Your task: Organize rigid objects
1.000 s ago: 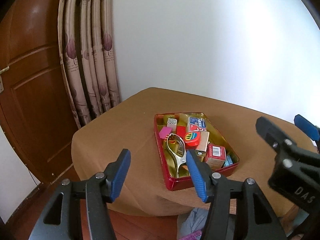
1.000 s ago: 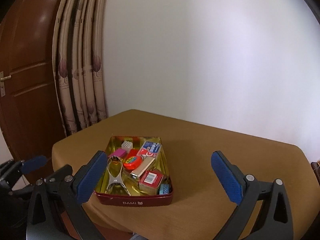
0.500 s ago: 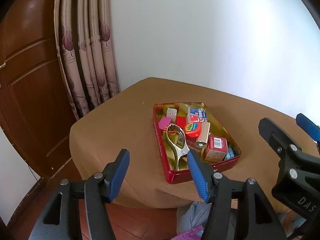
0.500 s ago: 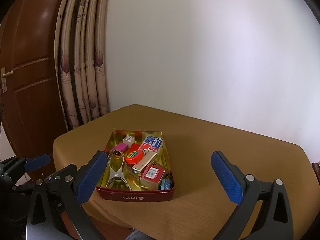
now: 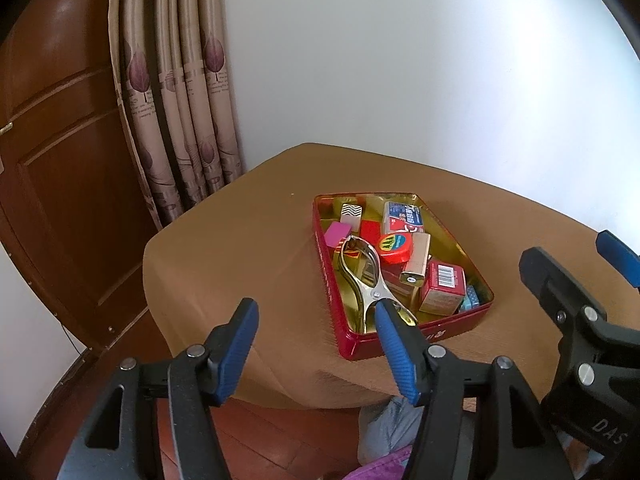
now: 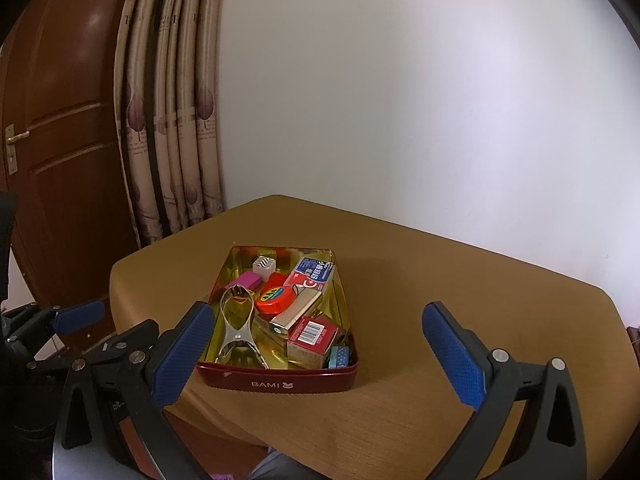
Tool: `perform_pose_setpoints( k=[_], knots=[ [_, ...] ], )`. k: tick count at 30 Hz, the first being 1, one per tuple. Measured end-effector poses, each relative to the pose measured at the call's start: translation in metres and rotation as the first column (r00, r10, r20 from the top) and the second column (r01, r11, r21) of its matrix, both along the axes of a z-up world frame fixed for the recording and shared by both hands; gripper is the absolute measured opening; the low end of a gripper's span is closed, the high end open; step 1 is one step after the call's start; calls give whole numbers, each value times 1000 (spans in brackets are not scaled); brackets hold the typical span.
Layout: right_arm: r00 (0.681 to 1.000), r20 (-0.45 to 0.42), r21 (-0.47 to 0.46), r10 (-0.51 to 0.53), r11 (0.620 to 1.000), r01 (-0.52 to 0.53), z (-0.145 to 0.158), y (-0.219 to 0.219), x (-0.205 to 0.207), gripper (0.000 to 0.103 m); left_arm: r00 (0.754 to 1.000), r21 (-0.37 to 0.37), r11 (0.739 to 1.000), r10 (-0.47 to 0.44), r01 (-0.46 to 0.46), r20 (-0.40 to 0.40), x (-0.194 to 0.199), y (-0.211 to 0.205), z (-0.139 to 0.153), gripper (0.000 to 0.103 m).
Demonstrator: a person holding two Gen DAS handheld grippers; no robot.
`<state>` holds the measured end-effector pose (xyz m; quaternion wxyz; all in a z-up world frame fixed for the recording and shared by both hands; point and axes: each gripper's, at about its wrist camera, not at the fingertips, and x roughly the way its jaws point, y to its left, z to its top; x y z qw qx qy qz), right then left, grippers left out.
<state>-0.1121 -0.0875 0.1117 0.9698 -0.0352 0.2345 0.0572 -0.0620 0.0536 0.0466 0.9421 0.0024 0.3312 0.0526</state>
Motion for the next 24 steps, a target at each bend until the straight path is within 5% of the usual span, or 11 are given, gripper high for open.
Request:
perform_pose_setpoints(
  k=[24],
  knots=[
    [999,31,-24,-20,999,21,-2,-1,0,103,1000,4,1000,2,-2,8,0,-1,-2,65]
  ],
)
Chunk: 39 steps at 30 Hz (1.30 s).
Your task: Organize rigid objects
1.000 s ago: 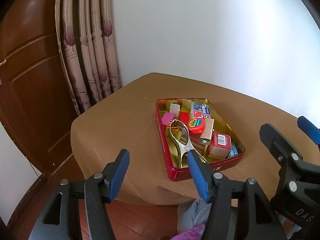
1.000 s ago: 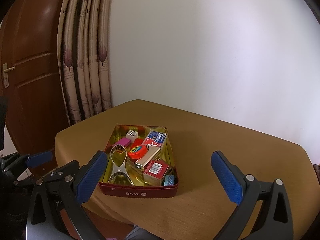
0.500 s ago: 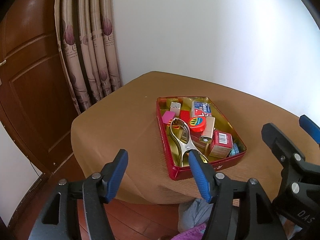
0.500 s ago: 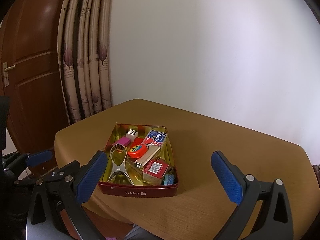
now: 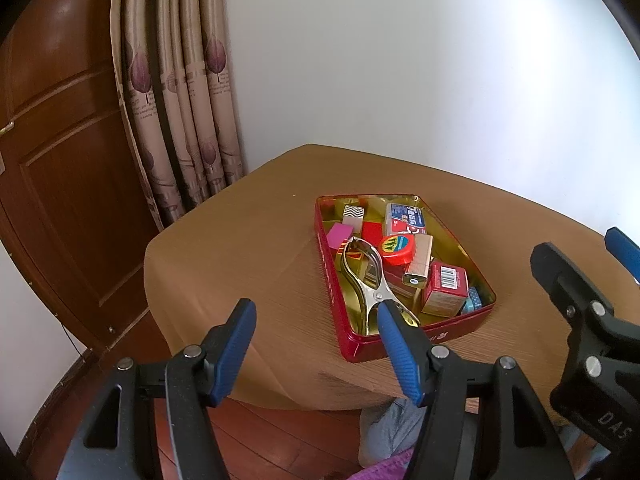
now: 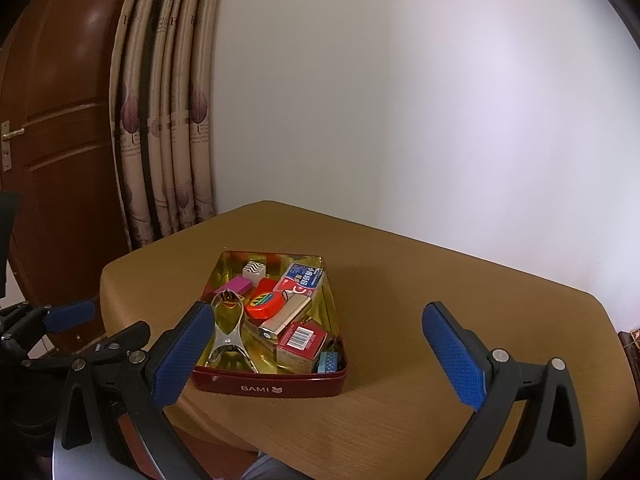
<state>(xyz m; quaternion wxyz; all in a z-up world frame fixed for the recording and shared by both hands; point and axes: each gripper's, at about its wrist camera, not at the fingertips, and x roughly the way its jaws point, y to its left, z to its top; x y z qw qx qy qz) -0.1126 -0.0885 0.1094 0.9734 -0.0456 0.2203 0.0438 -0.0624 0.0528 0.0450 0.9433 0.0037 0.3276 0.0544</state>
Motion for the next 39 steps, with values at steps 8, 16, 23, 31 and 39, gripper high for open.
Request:
perform_pose_setpoints(
  k=[8,16,23,31,39],
  knots=[
    [1000,2,4,8,1000,-8,0,-1,-1,103,1000,2,1000,-2,2,-3,1,0,-1,69],
    [1000,-6,1,9,1000,-9,0,0,-2,103,1000,-5,1000,3,-3,-10,3,2,-2,69],
    [1000,-7,3,19,1000,-19,0,0,-2,103,1000,-4,1000,4,-4,-7,1,1,-1,71],
    [1000,-7,3,17,1000,-17,1,-3,0,103,1000,-4,1000,12,-12,1,1,4,-1,75],
    [1000,-9,0,15,1000,-15,1,-5,3,103,1000,-6,1000,23,-23,1,4,7,-4,81]
  ],
)
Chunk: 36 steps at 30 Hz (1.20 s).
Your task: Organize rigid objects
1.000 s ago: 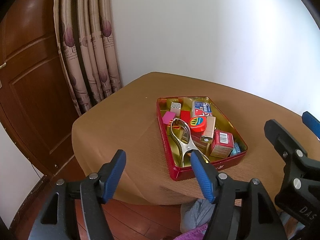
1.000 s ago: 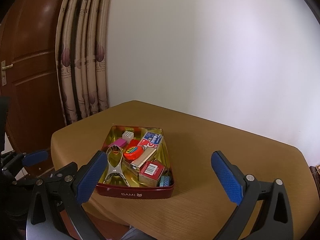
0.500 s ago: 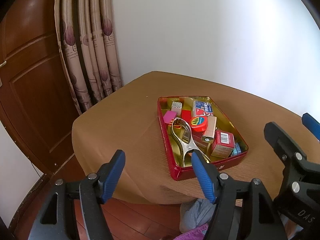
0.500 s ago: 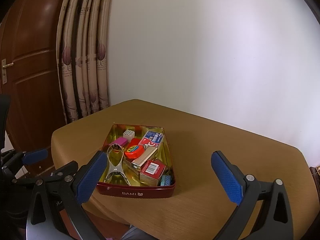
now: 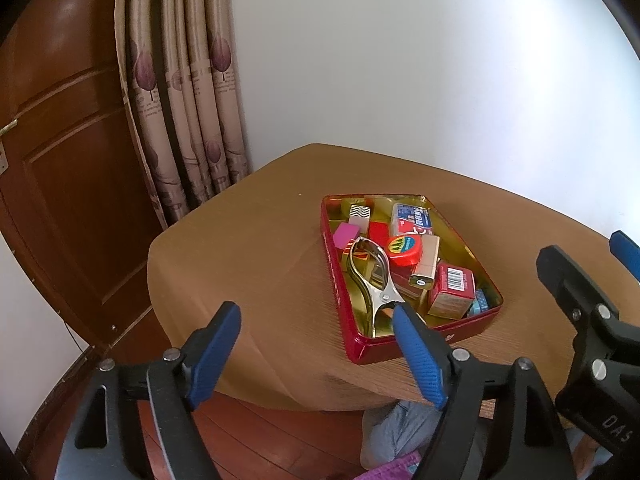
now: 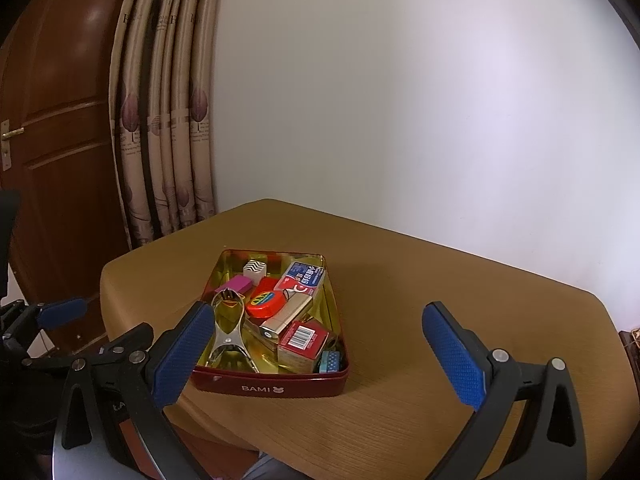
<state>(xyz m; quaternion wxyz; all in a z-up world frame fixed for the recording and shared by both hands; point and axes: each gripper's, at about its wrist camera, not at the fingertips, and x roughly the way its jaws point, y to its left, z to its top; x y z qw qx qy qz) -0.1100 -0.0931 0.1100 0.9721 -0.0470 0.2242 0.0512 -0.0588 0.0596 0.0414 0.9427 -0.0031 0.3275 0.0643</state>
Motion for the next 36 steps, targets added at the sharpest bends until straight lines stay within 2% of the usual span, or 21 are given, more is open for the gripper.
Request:
perform_pose_setpoints(
  k=[8,17,31,36],
  knots=[
    [1000,-3,-1,5,1000,-5,-2,1,0,103,1000,0,1000,2,-2,-29,5,1,-8,83],
    [1000,-10,-1,5,1000,-5,-5,5,-1,103,998,-91,996,-6,0,-64,12,10,-20,83],
    [1000,-14,-2,14,1000,-14,-4,9,-4,103,999,-50,999,-21,19,-33,8,-2,-23,83],
    [1000,-8,1,13,1000,-13,-2,8,-4,103,999,-47,999,0,-2,-33,9,-1,-20,83]
  ],
)
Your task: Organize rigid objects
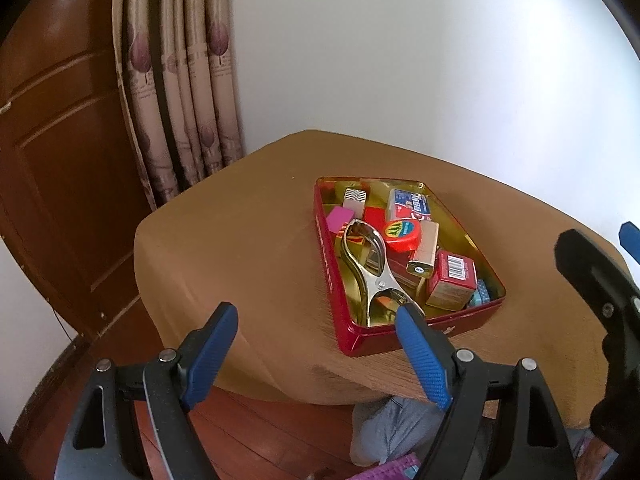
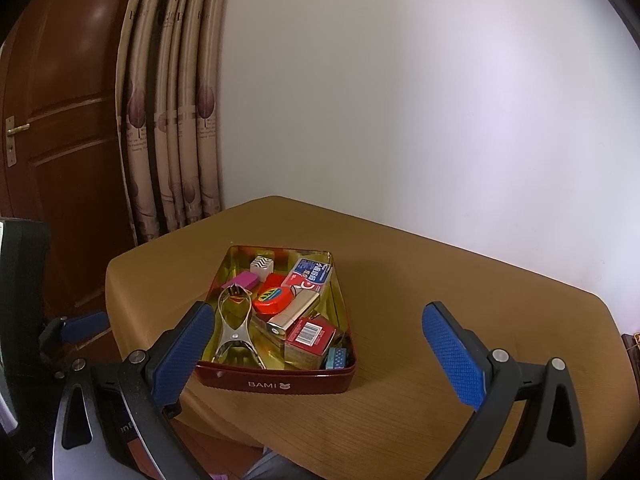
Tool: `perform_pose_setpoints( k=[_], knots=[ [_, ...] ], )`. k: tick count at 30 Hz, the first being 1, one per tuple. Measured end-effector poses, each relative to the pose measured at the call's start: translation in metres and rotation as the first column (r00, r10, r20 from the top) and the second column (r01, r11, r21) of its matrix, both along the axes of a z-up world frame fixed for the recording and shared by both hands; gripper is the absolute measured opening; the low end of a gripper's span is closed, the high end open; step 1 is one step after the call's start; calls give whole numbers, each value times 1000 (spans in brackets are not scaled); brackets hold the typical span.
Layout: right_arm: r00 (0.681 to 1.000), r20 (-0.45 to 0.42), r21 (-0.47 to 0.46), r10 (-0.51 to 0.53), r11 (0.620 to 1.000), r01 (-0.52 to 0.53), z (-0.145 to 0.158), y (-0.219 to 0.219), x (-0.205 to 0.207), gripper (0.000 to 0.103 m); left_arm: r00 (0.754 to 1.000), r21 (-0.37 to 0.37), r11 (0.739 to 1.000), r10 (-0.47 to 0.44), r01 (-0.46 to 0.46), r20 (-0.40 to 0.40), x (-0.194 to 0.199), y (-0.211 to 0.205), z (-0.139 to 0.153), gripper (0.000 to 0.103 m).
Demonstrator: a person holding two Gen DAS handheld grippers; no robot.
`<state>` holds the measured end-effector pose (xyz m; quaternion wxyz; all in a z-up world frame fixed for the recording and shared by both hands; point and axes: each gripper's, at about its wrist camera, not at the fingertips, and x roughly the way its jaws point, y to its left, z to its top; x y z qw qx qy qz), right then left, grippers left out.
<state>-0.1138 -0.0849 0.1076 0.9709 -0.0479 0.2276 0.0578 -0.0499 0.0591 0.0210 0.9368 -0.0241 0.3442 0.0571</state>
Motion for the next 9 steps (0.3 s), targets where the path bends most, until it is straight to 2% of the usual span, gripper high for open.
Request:
perform_pose_setpoints(
  k=[6,9],
  knots=[
    [1000,3,14,-2,1000,2,2,-3,1,103,1000,13,1000,-13,12,19,-4,-3,5,84],
    [1000,7,21,-6,1000,6,3,-5,1,103,1000,32,999,-17,18,-20,0,-6,4,84]
  ],
)
